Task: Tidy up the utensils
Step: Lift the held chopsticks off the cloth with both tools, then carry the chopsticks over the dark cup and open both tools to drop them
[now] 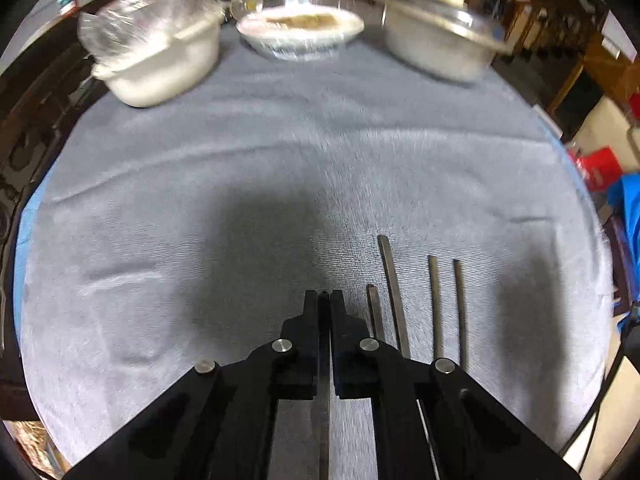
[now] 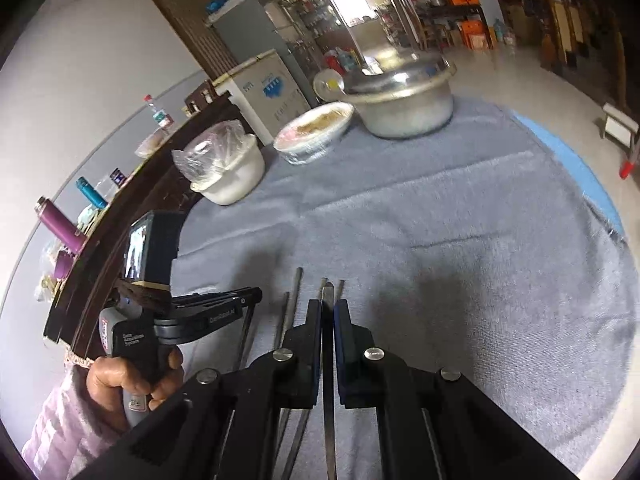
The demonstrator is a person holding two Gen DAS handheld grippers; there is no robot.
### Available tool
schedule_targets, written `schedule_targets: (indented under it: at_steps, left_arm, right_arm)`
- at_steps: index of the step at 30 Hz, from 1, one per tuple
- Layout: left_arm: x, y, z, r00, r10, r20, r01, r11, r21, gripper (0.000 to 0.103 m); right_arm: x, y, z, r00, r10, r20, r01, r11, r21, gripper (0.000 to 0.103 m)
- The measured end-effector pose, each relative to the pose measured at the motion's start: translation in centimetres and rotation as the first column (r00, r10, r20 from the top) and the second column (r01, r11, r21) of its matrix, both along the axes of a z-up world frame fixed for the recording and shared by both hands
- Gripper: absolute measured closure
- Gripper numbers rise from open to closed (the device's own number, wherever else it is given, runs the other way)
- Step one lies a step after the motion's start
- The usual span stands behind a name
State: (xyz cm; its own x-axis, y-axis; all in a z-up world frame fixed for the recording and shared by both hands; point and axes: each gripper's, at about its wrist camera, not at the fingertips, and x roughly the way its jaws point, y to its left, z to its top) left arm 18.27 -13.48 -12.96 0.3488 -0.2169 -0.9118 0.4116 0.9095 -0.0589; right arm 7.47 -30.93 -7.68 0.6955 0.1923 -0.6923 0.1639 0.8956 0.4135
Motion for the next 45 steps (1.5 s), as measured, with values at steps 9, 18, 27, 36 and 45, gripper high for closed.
schedule_targets:
  at_steps: [9,18,27,36,45]
  left_arm:
    - [-7.8,6.4,11.1,0.953,0.028,0.303,0.014,0.991,-0.136,0.098]
    - [-18.6,14.0,18.0,0.841,0.182,0.509,0.001,0.941,-0.338,0.098]
    - [-25.7,18.5,24.2,0.736,0.339,0.586,0.058,0.831,-0.554,0.098]
    - [-28.6,16.4,23.5,0.613,0.423,0.667,0.096,0.798,-0.595,0.098]
    - [-25.3,13.8,15.8,0.737,0.378,0.561,-0.006,0.833,-0.553,0.098]
  right_arm:
    - [-5.2,4.4,5.4,0.981,0.008,0.193,0.010,0.996,-0.090,0.096]
    - [-13.5,9.9,10.0,0.899,-0.067,0.434,0.183,0.955,-0.233,0.096]
    - [-20.5,13.2,16.1,0.762,-0.077,0.643,0.266,0.943,-0.201,0.096]
    - [-21.6,15.7,16.0,0.735,-0.048,0.676,0.231,0.955,-0.183,0.096]
    - [-19.9,15.4,10.9,0.854,-0.022,0.520,0.156,0.964,-0.216,0.096]
